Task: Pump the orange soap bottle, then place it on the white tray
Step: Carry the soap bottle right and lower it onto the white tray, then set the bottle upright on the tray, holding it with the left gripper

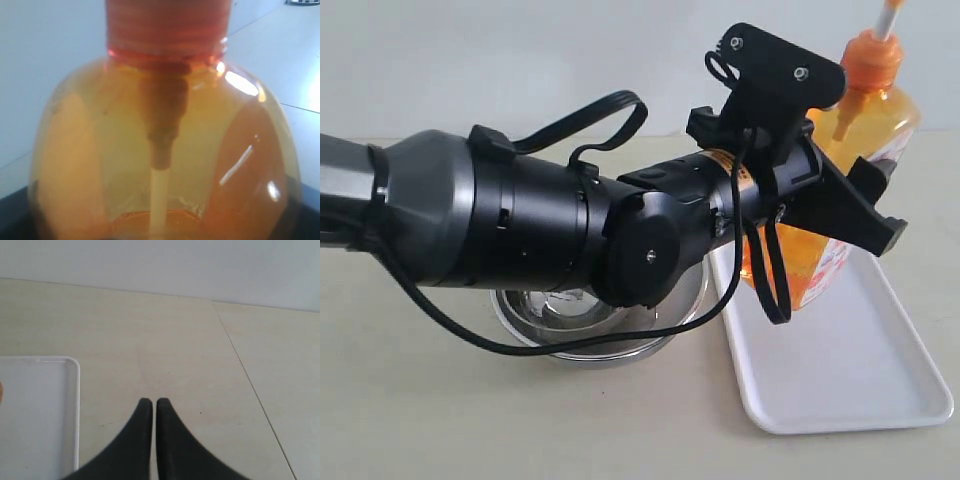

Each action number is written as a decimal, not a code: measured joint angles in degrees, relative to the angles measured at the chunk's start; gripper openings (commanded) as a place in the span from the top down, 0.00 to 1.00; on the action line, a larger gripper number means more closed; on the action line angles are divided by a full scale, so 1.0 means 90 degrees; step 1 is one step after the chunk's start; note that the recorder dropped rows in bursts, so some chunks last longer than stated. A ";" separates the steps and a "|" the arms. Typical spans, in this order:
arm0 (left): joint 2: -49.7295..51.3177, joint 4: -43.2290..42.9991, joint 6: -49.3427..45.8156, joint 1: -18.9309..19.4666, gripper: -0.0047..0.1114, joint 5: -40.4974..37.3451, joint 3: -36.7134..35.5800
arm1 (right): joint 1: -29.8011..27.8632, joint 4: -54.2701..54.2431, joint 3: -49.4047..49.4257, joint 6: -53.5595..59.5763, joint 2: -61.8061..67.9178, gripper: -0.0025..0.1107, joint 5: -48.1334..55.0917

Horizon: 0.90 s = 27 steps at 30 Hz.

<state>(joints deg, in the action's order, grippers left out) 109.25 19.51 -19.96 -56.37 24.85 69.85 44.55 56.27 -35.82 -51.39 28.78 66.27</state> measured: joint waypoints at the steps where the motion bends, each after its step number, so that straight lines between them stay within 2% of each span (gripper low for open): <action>1: 0.0000 -0.0011 0.0000 0.0000 0.92 0.0011 0.0000 | 0.0000 -0.0011 0.0000 0.0014 0.0000 0.98 0.0000; 27: 0.0505 -0.0051 0.0074 0.0000 0.92 0.0239 0.0033 | 0.0000 -0.0011 0.0000 0.0040 0.0000 0.98 0.0000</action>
<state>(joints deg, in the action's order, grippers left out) 113.79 19.05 -19.29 -56.37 27.00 70.15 44.55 56.18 -35.82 -51.03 28.78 66.27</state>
